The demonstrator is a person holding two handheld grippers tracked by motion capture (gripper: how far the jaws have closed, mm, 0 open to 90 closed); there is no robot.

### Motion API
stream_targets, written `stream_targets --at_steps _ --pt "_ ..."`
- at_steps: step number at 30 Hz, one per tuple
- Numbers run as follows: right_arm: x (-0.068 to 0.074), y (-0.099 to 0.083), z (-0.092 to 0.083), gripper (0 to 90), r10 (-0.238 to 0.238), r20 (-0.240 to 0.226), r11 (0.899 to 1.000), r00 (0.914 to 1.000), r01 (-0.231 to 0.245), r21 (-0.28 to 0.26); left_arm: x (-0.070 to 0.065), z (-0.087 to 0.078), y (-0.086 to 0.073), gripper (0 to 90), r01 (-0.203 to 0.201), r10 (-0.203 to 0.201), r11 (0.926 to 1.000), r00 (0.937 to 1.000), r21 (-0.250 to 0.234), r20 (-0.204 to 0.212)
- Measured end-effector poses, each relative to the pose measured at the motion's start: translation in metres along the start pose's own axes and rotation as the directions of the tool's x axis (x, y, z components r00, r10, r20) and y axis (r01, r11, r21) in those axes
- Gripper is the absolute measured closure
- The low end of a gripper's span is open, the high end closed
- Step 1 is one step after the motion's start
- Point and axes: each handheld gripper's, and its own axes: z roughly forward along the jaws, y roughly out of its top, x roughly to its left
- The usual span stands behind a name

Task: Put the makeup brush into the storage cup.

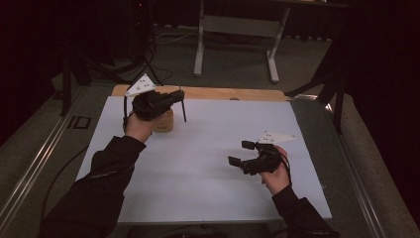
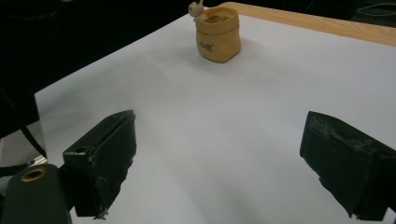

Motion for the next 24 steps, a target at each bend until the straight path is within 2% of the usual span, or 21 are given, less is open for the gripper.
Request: stream_targets --at_steps 4,5,8,9,10,12,14,20,24 --pt "-0.001 -0.001 0.001 10.8 0.0 -0.003 1.0 1.0 0.0 -0.006 0.012 -0.002 0.003 86.6 -0.01 0.009 0.9999 0.9989 -0.011 -0.045" --pt "-0.001 -0.001 0.001 10.8 -0.004 -0.001 1.0 1.0 0.004 -0.006 0.018 -0.003 0.003 86.7 -0.011 0.01 0.9998 0.9976 -0.019 -0.069" --pt "-0.001 -0.001 0.001 10.8 -0.004 0.0 1.0 1.0 0.004 -0.008 0.021 -0.002 0.004 86.6 -0.012 0.01 0.9998 0.9968 -0.017 -0.079" --pt "-0.002 -0.002 0.0 10.8 -0.003 0.002 1.0 1.0 0.003 -0.01 0.03 0.001 0.002 86.6 -0.019 0.017 0.9997 0.9924 -0.016 -0.122" --pt "-0.002 -0.002 0.0 10.8 -0.003 0.002 1.0 1.0 0.003 -0.01 0.03 0.001 0.002 86.6 -0.019 0.017 0.9997 0.9924 -0.016 -0.122" --pt "-0.002 -0.002 0.0 10.8 -0.002 0.002 1.0 1.0 0.002 -0.009 0.037 0.005 -0.002 86.7 -0.017 0.015 0.9998 0.9881 -0.009 -0.153" --pt "-0.003 -0.002 0.0 10.8 -0.003 0.002 1.0 1.0 0.003 -0.01 0.041 0.007 -0.007 86.6 -0.018 0.016 0.9998 0.9859 -0.007 -0.167" --pt "-0.004 -0.003 -0.001 10.8 0.001 -0.001 1.0 1.0 -0.001 -0.01 0.051 0.013 -0.021 86.6 -0.019 0.017 0.9998 0.9718 -0.003 -0.235" --pt "-0.004 -0.003 0.0 10.8 0.003 -0.004 1.0 1.0 -0.003 -0.007 0.06 0.014 -0.03 86.5 0.017 -0.015 0.9998 0.964 0.006 -0.265"
